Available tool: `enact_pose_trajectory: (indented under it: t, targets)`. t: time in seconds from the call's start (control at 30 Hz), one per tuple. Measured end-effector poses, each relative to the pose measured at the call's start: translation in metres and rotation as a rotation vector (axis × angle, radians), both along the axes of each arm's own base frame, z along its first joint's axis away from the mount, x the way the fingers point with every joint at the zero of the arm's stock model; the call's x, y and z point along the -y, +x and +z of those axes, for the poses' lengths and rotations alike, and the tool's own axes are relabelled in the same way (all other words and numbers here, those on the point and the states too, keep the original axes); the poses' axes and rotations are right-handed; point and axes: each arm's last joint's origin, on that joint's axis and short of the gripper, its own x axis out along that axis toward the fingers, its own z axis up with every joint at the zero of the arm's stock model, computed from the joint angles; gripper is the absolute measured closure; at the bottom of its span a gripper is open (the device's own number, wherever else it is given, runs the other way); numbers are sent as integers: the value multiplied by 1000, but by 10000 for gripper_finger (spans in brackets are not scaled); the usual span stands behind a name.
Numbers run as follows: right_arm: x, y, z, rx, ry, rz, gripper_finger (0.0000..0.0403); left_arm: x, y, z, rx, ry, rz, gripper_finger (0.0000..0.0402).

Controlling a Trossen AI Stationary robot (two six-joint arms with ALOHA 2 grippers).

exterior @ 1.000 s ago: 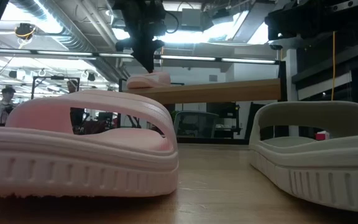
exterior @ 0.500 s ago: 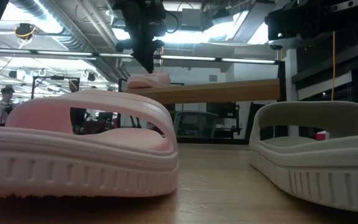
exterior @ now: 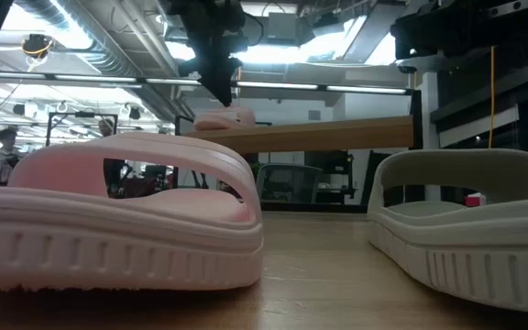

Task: Pick and place slides into the shelf
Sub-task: Put the left pink slide on the shelf, then put the pink slide on the shelf

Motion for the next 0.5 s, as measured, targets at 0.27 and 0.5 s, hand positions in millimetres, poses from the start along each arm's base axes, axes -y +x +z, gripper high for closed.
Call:
enact_pose_trajectory:
  t: [0.27, 0.5]
  targets:
    - [0, 0, 0, -1, 3, 0, 386, 0, 0, 0, 1, 3, 2, 340]
    - [0, 0, 0, -1, 3, 0, 386, 0, 0, 0, -1, 5, -4, 330]
